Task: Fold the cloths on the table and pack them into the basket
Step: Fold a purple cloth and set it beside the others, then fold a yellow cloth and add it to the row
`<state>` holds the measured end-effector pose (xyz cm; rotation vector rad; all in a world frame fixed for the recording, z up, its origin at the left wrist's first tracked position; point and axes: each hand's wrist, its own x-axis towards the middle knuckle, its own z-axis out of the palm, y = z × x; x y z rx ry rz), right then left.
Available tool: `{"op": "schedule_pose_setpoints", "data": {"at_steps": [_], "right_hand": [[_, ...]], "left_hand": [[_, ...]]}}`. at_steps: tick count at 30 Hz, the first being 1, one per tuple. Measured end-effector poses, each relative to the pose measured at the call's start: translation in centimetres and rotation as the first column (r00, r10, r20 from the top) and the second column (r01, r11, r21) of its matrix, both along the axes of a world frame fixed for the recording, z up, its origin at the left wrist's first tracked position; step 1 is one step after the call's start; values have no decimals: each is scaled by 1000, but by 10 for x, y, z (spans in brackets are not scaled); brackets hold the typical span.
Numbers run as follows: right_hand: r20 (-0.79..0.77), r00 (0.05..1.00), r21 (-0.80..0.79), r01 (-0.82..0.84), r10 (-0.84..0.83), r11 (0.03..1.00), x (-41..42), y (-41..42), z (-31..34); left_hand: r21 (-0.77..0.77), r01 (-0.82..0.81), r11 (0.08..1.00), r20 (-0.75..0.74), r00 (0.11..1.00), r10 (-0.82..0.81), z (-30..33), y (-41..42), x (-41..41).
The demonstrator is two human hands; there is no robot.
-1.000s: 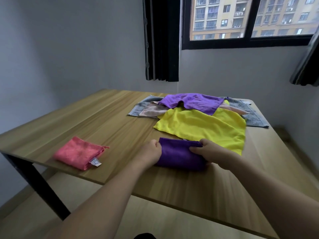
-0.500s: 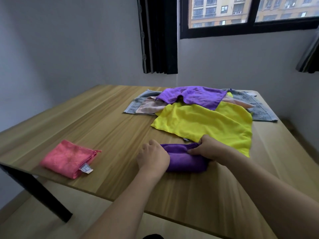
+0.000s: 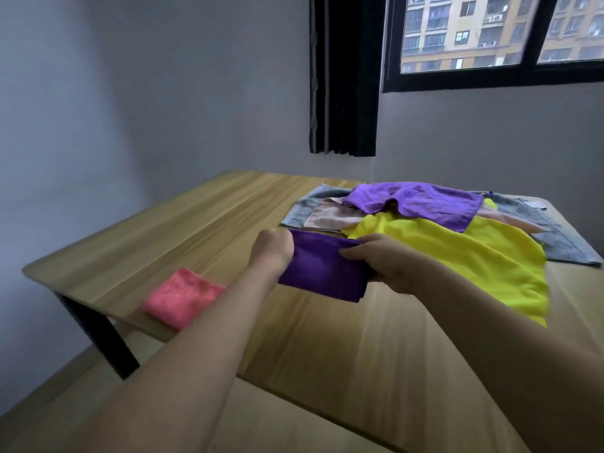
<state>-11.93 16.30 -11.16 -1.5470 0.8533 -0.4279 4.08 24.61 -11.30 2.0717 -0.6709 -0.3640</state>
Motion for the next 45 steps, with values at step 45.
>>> {"op": "schedule_pose_setpoints", "data": {"at_steps": [45], "right_hand": [[-216,875,-847,52,-433,529,-26,-98,-17]], "left_hand": [[414,177,893,693,574,-435,11,-103,-8]]}}
